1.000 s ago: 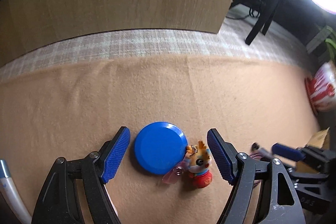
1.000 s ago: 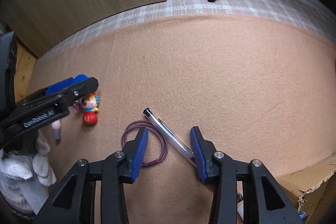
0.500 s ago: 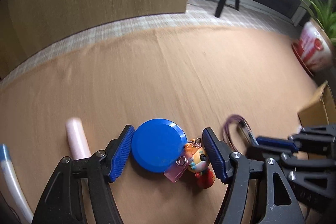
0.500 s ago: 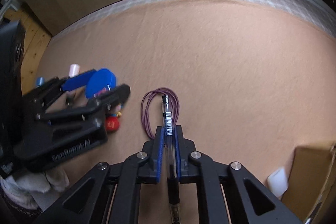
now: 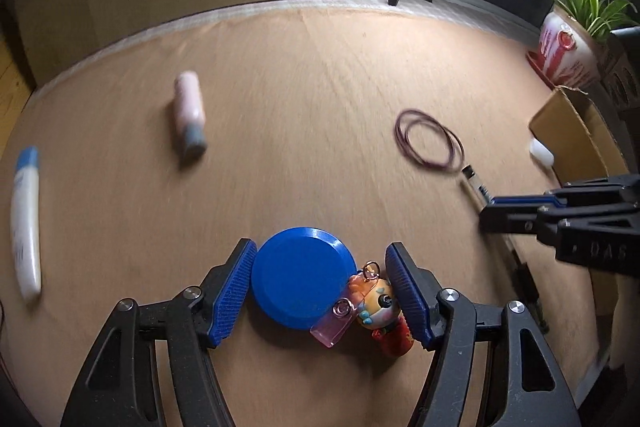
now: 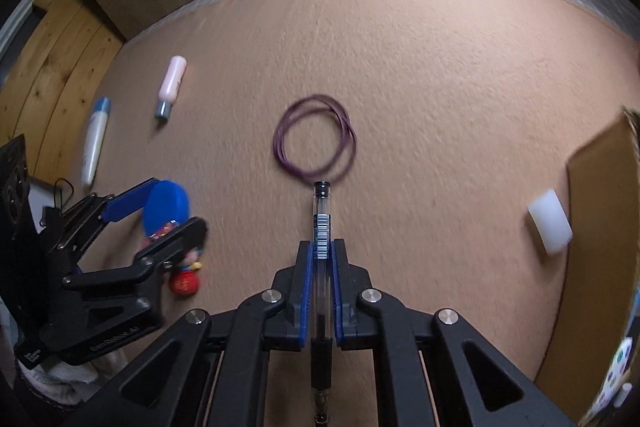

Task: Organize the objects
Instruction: 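Lift the pen with the right gripper while the left grasps the tiger keychain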

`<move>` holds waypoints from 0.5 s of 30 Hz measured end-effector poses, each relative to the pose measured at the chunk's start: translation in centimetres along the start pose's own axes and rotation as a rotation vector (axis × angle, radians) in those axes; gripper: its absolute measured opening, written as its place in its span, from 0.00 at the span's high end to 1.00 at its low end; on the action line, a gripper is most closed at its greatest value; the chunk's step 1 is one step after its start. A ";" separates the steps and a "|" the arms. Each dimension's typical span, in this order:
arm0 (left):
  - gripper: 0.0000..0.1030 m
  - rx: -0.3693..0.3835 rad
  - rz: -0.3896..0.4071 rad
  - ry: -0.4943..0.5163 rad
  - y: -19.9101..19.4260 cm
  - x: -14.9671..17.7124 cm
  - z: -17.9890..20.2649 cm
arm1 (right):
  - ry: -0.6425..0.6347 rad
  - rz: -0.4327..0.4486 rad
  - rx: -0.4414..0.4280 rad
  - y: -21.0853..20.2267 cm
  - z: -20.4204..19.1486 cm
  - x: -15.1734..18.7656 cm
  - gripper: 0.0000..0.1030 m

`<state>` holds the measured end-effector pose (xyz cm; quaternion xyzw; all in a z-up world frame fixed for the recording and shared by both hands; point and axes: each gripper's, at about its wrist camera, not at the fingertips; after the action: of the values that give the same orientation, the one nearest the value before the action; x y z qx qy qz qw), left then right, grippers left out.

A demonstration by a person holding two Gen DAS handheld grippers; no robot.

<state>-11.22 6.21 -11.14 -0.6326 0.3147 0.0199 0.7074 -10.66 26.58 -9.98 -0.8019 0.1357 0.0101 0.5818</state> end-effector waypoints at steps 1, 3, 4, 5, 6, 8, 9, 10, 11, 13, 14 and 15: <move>0.32 0.006 0.000 -0.007 -0.4 0.6 0.1 | 0.007 -0.007 -0.003 -0.1 0.1 0.3 0.92; 0.32 0.016 -0.001 0.002 -0.9 1.4 0.3 | 0.007 -0.012 -0.006 -0.1 0.1 0.9 0.92; 0.32 0.023 -0.002 0.015 -1.1 1.7 0.5 | -0.001 -0.008 0.000 -0.2 0.1 1.3 0.92; 0.32 0.032 -0.008 0.025 -1.3 2.0 0.6 | -0.007 -0.004 0.006 -0.3 0.2 1.6 0.92; 0.31 0.036 -0.014 0.022 -1.4 2.2 0.6 | -0.013 0.000 0.016 -0.5 0.2 1.9 0.92; 0.27 0.057 -0.027 -0.020 -1.9 2.8 0.1 | -0.013 0.004 0.019 -0.5 0.1 2.0 0.92; 0.26 0.064 -0.027 -0.045 -2.2 3.1 -0.1 | -0.009 0.006 0.017 -0.5 0.2 2.2 0.92; 0.26 0.072 -0.020 -0.072 -2.6 3.4 -0.4 | -0.006 0.006 0.014 -0.5 0.2 2.2 0.92; 0.26 0.070 -0.012 -0.090 -2.9 3.7 -0.7 | -0.004 0.007 0.012 -0.5 0.3 2.3 0.92; 0.26 0.042 0.008 -0.112 -3.6 4.1 -1.0 | 0.003 0.010 0.008 -0.6 0.3 2.5 0.92; 0.26 0.027 0.010 -0.118 -3.8 4.3 -1.1 | 0.004 0.011 0.008 -0.6 0.3 2.6 0.92; 0.26 0.024 0.014 -0.123 -4.0 4.5 -1.2 | 0.007 0.013 0.006 -0.6 0.4 2.6 0.92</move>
<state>-6.38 2.68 -9.72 -0.6195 0.2749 0.0599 0.7328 -7.92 26.57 -9.99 -0.7993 0.1429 0.0104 0.5836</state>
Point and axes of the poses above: each gripper's, at about its wrist camera, not at the fingertips, and y roughly the way its jaws point, z to its right, x to its underside, and after that the axes turned 13 degrees about y, right-handed
